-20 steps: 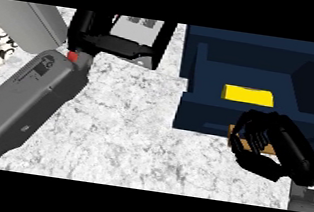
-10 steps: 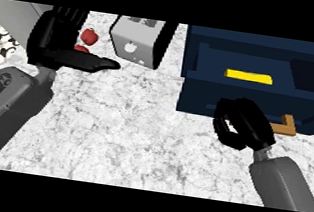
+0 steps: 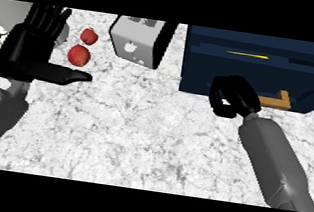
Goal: Pick up the cup, place it into the drawer and close the drawer
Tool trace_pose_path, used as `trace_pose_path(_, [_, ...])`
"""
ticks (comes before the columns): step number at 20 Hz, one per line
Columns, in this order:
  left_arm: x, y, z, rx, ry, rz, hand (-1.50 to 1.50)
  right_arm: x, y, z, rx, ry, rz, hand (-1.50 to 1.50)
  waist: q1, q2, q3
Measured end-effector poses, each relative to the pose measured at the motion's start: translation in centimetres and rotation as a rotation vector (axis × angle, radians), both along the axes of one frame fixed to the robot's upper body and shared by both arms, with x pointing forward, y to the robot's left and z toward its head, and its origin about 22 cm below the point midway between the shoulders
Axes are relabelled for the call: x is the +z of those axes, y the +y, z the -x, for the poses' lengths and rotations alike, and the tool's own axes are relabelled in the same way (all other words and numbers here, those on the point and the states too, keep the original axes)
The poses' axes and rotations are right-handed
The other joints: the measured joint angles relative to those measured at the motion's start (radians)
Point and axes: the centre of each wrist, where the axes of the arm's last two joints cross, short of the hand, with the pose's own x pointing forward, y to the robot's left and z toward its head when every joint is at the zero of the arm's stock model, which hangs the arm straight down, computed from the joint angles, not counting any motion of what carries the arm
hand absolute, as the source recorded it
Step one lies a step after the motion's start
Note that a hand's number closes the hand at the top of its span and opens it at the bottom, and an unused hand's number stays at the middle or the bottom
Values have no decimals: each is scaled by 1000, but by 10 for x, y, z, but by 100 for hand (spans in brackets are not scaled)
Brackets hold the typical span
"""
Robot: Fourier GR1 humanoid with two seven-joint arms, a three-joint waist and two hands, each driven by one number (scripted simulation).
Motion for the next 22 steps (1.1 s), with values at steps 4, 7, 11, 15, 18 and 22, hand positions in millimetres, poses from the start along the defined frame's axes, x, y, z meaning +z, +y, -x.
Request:
trace_pose_path(4, [0,12,5,-10,3,7,-150,6,-11,-21,-8,32,-10,150,16,6,1])
trace_pose_path(7, [-4,17,9,-23,0,11,-150,10,-18,-30,-9,75,-29,150,28,9,2])
trace_pose_path(11, [-6,15,9,-47,0,17,-150,9,-22,-34,0,126,-67,150,32,8,2])
trace_pose_path(15, [-9,15,9,-69,2,21,-150,9,-31,-36,29,154,-98,150,41,7,-1])
trace_pose_path(18, [-12,10,10,-88,3,27,-150,10,-35,-37,44,174,-122,150,46,8,-1])
trace_pose_path(22, [-16,12,12,-108,7,32,-150,9,-42,-36,57,174,-163,150,55,10,-2])
